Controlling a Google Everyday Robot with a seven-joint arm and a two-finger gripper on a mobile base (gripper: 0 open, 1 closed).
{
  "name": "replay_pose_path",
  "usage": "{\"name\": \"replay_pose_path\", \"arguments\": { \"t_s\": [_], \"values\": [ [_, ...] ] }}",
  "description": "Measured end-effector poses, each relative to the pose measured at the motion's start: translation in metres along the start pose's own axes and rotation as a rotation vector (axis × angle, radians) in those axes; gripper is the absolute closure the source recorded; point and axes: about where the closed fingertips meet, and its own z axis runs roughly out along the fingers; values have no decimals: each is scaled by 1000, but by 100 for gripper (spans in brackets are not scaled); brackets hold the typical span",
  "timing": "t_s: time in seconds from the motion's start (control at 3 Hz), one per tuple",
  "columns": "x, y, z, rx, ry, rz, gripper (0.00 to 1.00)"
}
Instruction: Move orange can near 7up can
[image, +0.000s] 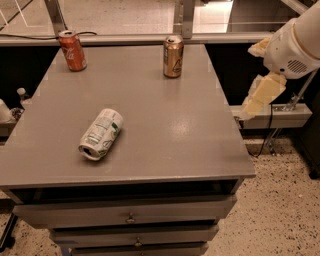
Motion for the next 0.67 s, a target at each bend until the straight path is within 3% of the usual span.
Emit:
{"name": "replay_pose_path", "arguments": {
  "t_s": [0.67],
  "values": [
    [-27,-73,55,75,-215,92,0]
  ]
}}
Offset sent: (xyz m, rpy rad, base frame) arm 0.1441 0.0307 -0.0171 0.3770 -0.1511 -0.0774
